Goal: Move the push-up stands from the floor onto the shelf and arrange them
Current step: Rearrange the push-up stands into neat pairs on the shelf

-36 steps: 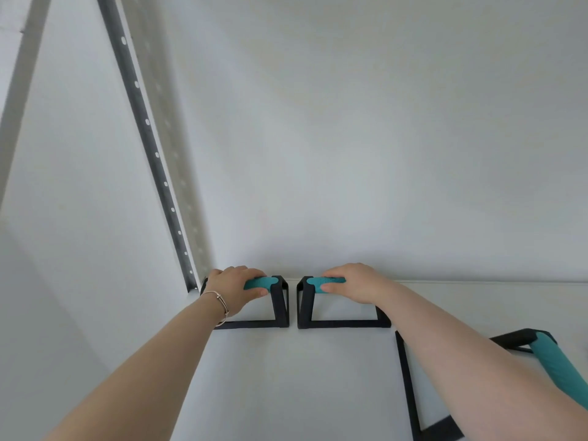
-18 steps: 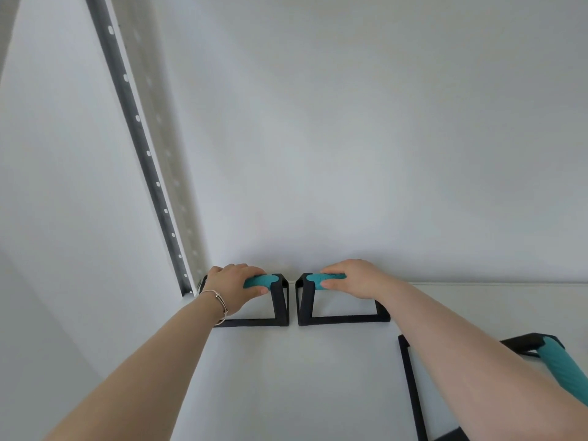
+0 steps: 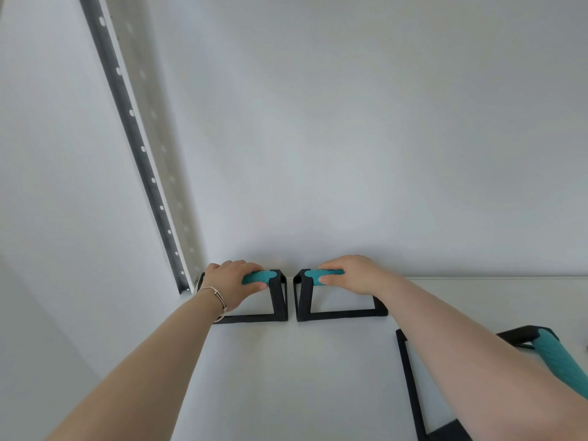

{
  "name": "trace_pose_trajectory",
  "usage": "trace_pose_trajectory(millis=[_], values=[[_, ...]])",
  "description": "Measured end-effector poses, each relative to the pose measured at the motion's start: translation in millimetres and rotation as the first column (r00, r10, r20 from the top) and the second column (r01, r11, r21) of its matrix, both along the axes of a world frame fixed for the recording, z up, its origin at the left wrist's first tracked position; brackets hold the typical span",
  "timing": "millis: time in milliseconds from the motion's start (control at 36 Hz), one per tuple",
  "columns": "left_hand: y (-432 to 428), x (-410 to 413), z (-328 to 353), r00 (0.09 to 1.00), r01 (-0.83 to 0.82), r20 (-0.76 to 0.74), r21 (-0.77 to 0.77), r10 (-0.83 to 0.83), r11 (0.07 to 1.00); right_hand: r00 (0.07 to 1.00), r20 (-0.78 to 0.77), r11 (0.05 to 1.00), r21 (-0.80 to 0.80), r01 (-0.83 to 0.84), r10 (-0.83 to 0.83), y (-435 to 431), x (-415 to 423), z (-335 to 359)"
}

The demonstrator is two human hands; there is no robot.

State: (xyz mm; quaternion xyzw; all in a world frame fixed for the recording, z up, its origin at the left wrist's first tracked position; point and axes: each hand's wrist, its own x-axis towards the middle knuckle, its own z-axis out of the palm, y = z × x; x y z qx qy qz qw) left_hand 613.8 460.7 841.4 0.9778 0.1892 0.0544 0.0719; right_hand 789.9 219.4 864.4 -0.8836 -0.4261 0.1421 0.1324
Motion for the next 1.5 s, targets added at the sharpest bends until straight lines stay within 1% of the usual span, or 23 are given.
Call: trace_pose_trajectory(millis=[722, 944, 1028, 1083, 1139, 1222, 1278, 1389, 1444, 1500], values=[[-3.7, -2.5, 2.2, 1.000, -0.008, -0.001, -0.006, 0.008, 1.000, 0.999, 0.035, 1.000, 0.001, 0.026, -0.026, 0.4, -3.5, -3.5], [-9.5, -6.0, 6.7, 0.999, -0.019, -0.048, 0.046, 0.021, 0.999, 0.993, 0.119, 0.999, -0.043, 0.021, -0.016, 0.3, -6.5, -4.7], [-16.7, -8.3, 8.0, 0.996, -0.059, -0.066, 0.059, 0.063, 0.996, 0.985, 0.165, 0.997, -0.056, 0.062, -0.052, -0.9, -12.3, -3.9], [-25.5, -10.7, 7.7, 0.995, -0.088, -0.050, 0.071, 0.092, 0.994, 0.973, 0.207, 0.994, -0.023, 0.107, -0.100, -2.6, -21.8, -4.1], [-36.7, -14.1, 7.7, 0.993, -0.109, -0.025, 0.098, 0.112, 0.989, 0.957, 0.236, 0.986, 0.052, 0.160, -0.168, -5.5, -34.0, -5.4], [-58.2, -18.6, 10.7, 0.991, -0.134, 0.006, 0.134, 0.134, 0.982, 0.915, 0.298, 0.958, 0.173, 0.227, -0.271, -16.1, -51.0, -8.5], [-77.4, -19.8, 14.6, 0.988, -0.149, 0.052, 0.141, 0.143, 0.979, 0.884, 0.341, 0.942, 0.210, 0.260, -0.320, -28.5, -60.0, -8.5], [-128.1, -18.5, 22.8, 0.974, -0.153, 0.176, 0.059, 0.141, 0.986, 0.809, 0.420, 0.908, 0.264, 0.325, -0.412, -67.1, -75.1, 1.8], [-158.1, -17.0, 26.0, 0.974, -0.121, 0.199, 0.052, 0.108, 0.991, 0.764, 0.456, 0.886, 0.309, 0.346, -0.457, -93.3, -80.3, 8.4], [-189.7, -15.7, 28.6, 0.976, -0.090, 0.201, 0.008, 0.086, 0.996, 0.727, 0.465, 0.860, 0.340, 0.380, -0.505, -123.3, -83.9, 14.1]])
